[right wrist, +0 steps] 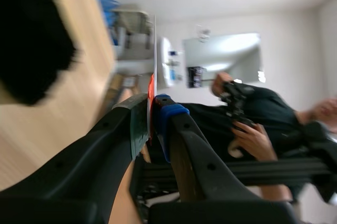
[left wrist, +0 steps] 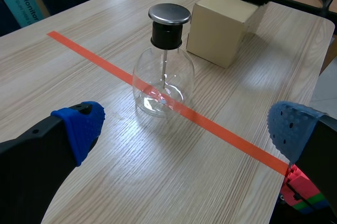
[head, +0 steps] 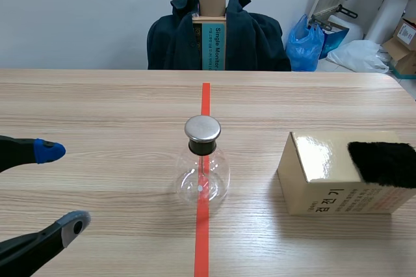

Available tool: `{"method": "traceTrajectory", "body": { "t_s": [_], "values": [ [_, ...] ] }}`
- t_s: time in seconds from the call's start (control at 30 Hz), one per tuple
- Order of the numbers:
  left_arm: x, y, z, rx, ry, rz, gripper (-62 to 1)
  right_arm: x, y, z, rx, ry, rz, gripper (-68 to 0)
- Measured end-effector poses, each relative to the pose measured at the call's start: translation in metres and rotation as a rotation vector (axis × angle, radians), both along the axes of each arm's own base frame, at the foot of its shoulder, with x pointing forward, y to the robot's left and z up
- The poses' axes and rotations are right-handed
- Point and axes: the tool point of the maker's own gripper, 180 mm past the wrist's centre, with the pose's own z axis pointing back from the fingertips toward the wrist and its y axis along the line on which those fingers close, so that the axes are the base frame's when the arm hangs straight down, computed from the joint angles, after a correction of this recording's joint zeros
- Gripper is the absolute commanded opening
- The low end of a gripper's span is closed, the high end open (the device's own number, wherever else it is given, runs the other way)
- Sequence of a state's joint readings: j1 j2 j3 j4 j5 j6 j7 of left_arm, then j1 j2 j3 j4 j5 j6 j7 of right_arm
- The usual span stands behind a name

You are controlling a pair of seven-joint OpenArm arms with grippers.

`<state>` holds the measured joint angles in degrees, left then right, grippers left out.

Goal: Do the electroscope experiment.
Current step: 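Rub the plate on the fur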

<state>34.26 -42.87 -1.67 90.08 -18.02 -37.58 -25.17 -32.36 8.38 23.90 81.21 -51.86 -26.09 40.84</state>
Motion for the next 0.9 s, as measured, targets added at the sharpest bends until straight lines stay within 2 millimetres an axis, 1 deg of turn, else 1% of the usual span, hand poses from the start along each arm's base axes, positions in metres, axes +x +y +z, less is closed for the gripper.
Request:
{"method": "traceTrajectory", "body": {
  "t_s": [0.1,0.17,0.3,0.5,0.6,0.63,0.73,0.77,0.8,0.83,0.9],
  "values": [
    [0.000,0.000,0.000,0.001,-0.001,0.001,1.4,-0.002,0.014,-0.027,0.005,0.072,0.050,-66.7],
    [0.001,0.001,0.000,0.005,-0.005,0.009,1.4,-0.004,0.021,-0.038,0.010,0.100,0.071,-66.7],
    [0.002,0.002,-0.001,0.007,-0.007,0.014,1.4,-0.006,0.029,-0.042,0.002,0.112,0.117,-66.7],
    [0.002,0.002,-0.001,0.008,-0.007,0.015,1.4,-0.011,0.029,-0.053,0.000,0.153,0.122,-66.7],
    [0.002,0.002,-0.001,0.008,-0.008,0.016,1.4,-0.013,0.027,-0.055,-0.002,0.164,0.127,-66.7],
    [0.002,0.002,-0.001,0.008,-0.008,0.016,1.4,-0.014,0.031,-0.056,0.002,0.175,0.156,-66.7],
    [0.002,0.002,-0.001,0.008,-0.008,0.016,1.4,-0.023,0.053,-0.061,-0.034,0.208,0.314,-66.7],
    [0.002,0.002,-0.001,0.008,-0.008,0.016,1.4,-0.025,0.058,-0.062,-0.036,0.213,0.338,-66.7],
    [0.002,0.002,-0.001,0.008,-0.008,0.016,1.4,-0.025,0.057,-0.063,-0.034,0.215,0.330,-66.7],
    [0.002,0.002,-0.001,0.009,-0.007,0.016,1.4,-0.024,0.052,-0.064,-0.038,0.218,0.296,-66.7],
    [0.002,0.002,-0.001,0.008,-0.008,0.016,1.4,-0.019,0.029,-0.067,-0.062,0.224,0.149,-66.7]
  ]
}}
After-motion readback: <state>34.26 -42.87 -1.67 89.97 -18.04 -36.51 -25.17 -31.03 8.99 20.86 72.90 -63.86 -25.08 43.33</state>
